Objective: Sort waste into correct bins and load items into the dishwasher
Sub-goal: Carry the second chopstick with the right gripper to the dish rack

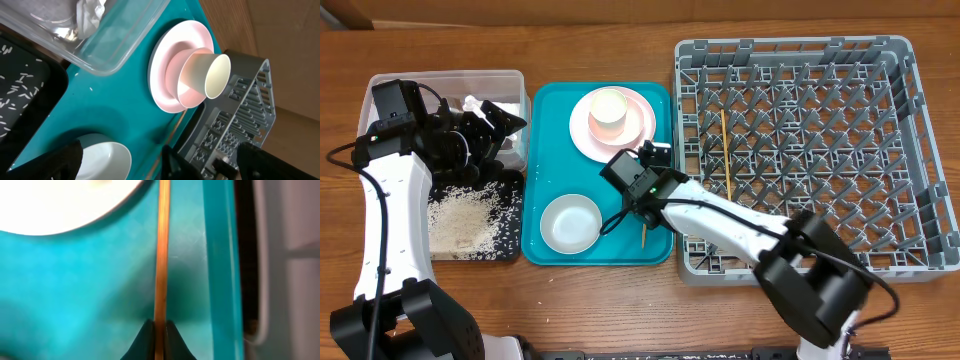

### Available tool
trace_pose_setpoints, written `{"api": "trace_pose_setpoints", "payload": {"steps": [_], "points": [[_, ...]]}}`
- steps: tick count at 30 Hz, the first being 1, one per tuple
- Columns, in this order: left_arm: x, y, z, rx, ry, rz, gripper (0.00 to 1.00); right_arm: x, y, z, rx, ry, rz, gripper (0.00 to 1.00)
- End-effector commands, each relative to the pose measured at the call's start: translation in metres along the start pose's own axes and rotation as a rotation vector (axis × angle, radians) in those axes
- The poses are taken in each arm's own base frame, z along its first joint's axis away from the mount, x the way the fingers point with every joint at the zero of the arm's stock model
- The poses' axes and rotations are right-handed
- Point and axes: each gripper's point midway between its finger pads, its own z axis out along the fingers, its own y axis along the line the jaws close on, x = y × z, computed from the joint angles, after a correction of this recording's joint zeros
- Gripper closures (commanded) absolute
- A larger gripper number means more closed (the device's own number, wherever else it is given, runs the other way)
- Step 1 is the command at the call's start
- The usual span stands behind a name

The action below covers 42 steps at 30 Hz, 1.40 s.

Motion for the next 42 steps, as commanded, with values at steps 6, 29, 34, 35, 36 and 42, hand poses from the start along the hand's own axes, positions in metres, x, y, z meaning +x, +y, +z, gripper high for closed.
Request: {"api": "trace_pose_setpoints", "payload": {"steps": [6, 29, 34, 35, 36, 42], "points": [[-0.003, -0.006, -0.006, 0.010, -0.021, 0.031, 0.00, -0.048, -0.001, -0.068, -0.050, -0.155, -0.018, 0.96], [-0.003, -0.006, -0.006, 0.010, -0.021, 0.031, 0.00, -0.091, -0.079, -0.128, 0.307, -0.408, -0.140, 0.96], [-0.003, -0.006, -0.006, 0.010, -0.021, 0.031, 0.00, -0.094, -0.093, -0.124, 0.349, -0.368, -0.202, 0.96], [-0.003, -0.006, -0.006, 0.010, -0.021, 0.031, 0.00, -0.094, -0.097, -0.122, 0.355, -0.356, -0.199, 0.96], [-0.003, -0.006, -0.006, 0.010, -0.021, 0.031, 0.00, -0.094, -0.101, -0.120, 0.357, -0.340, -0.204, 0.96], [-0.003, -0.006, -0.006, 0.010, -0.021, 0.031, 0.00, -0.090, -0.108, -0.102, 0.274, -0.190, -0.314, 0.96]]}}
